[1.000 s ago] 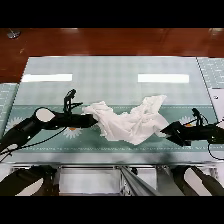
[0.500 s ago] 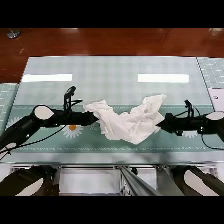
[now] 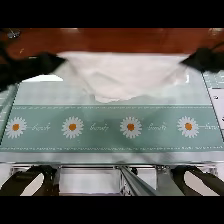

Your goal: Fold the shirts.

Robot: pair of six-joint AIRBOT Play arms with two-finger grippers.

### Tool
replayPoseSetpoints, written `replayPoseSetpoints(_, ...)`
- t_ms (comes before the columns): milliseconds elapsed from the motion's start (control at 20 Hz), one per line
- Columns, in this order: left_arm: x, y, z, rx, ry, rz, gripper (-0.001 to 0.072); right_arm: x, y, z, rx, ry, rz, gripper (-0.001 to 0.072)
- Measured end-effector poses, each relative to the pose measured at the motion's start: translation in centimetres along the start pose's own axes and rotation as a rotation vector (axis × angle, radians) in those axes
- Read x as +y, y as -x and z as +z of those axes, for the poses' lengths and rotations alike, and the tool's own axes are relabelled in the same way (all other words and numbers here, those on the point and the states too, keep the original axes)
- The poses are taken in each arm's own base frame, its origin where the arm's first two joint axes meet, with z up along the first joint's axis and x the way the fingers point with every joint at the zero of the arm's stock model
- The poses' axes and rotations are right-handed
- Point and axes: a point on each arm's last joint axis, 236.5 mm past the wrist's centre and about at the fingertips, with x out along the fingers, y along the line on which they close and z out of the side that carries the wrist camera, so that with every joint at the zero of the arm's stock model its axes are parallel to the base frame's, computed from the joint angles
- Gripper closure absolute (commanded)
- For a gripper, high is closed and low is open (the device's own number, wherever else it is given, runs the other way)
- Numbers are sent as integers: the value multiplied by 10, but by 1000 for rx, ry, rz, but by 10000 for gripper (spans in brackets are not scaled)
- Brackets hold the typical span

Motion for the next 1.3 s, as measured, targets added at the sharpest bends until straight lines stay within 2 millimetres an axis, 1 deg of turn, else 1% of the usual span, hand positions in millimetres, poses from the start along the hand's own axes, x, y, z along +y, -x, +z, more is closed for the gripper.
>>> replayPoseSetpoints(50, -20, 19, 31, -77, -52, -15, 683, 24, 27, 22, -68, 72, 6, 681)
replayPoseSetpoints(100, -38, 36, 54, -138, -98, -27, 683, 48, 54, 36, -126, 137, 9, 681)
replayPoseSetpoints(150, -59, 55, 74, -192, -151, -38, 683, 73, 83, 46, -187, 205, 12, 681)
replayPoseSetpoints(200, -77, 73, 90, -245, -198, -48, 684, 97, 110, 48, -242, 263, 17, 681)
replayPoseSetpoints(250, -98, 92, 101, -290, -249, -59, 683, 116, 134, 46, -285, 310, 19, 681)
replayPoseSetpoints(300, -117, 110, 108, -327, -295, -69, 683, 133, 155, 40, -319, 352, 16, 681)
replayPoseSetpoints(350, -133, 126, 112, -354, -337, -73, 684, 148, 176, 31, -350, 393, 10, 681)
replayPoseSetpoints(450, -164, 161, 116, -428, -420, -75, 684, 168, 207, 7, -377, 452, -12, 681)
replayPoseSetpoints(550, -184, 189, 113, -476, -493, -54, 684, 177, 226, -19, -375, 477, -40, 681)
replayPoseSetpoints(650, -193, 207, 105, -491, -539, -24, 684, 180, 234, -44, -342, 469, -50, 681)
replayPoseSetpoints(700, -193, 211, 100, -480, -546, -14, 684, 177, 232, -57, -309, 453, -52, 681)
replayPoseSetpoints(750, -188, 209, 95, -458, -547, 2, 683, 173, 227, -68, -272, 433, -50, 681)
replayPoseSetpoints(850, -171, 196, 86, -400, -517, 29, 683, 159, 207, -93, -164, 375, -26, 681)
replayPoseSetpoints(900, -157, 185, 81, -362, -491, 40, 683, 149, 192, -105, -105, 334, -10, 681)
replayPoseSetpoints(950, -140, 172, 75, -319, -462, 60, 684, 138, 175, -118, -41, 290, 7, 681)
replayPoseSetpoints(1050, -101, 139, 61, -224, -386, 89, 683, 111, 136, -143, 85, 195, 46, 681)
replayPoseSetpoints(1150, -57, 102, 41, -114, -293, 116, 684, 81, 90, -165, 180, 92, 91, 681)
replayPoseSetpoints(1250, -12, 65, 16, -2, -196, 141, 683, 48, 45, -177, 230, -2, 113, 681)
replayPoseSetpoints(1300, 6, 48, 9, 30, -157, 149, 683, 33, 24, -177, 239, -43, 117, 681)
